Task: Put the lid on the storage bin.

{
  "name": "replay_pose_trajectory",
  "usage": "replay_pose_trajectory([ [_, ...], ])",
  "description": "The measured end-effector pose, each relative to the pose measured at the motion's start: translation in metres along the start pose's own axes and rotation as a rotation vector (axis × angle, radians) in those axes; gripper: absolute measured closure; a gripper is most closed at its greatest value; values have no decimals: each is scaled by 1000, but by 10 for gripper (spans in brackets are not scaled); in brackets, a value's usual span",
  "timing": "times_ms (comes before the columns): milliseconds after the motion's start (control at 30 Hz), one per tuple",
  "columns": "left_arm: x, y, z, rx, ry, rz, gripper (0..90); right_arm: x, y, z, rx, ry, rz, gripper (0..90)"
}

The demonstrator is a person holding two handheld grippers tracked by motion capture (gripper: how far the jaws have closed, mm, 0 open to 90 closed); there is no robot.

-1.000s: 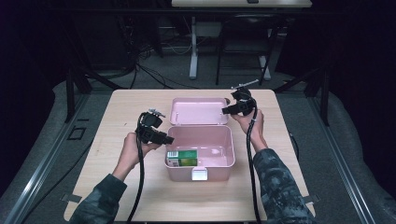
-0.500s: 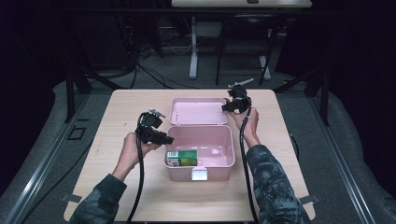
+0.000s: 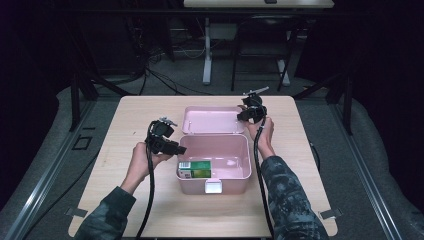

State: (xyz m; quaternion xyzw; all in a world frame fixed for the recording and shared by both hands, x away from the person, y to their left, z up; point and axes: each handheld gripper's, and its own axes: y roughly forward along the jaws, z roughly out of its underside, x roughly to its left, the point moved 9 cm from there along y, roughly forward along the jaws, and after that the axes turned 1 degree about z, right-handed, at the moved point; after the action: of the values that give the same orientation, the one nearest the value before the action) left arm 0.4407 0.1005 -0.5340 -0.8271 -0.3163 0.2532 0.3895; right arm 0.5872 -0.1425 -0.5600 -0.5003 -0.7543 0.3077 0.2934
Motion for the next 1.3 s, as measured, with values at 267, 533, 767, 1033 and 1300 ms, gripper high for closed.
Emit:
replay_pose_trajectory([
  [267,0,0,0,3,2,0,608,3,-8,-7,-69,-2,35,782],
  [533,0,0,0,-1,-1,4,608,5,-21,-15,-149,23,29,807],
  [767,0,1,0,-4,-3,4,608,6,-36,-20,-223,33,2,823],
  [1033,-1,2,-1,-10,-6,-9,610,8,-56,-24,-292,37,-37,834],
  [1300,-1,2,-1,-14,-16,-14,612,10,-76,-26,-340,24,-74,843],
])
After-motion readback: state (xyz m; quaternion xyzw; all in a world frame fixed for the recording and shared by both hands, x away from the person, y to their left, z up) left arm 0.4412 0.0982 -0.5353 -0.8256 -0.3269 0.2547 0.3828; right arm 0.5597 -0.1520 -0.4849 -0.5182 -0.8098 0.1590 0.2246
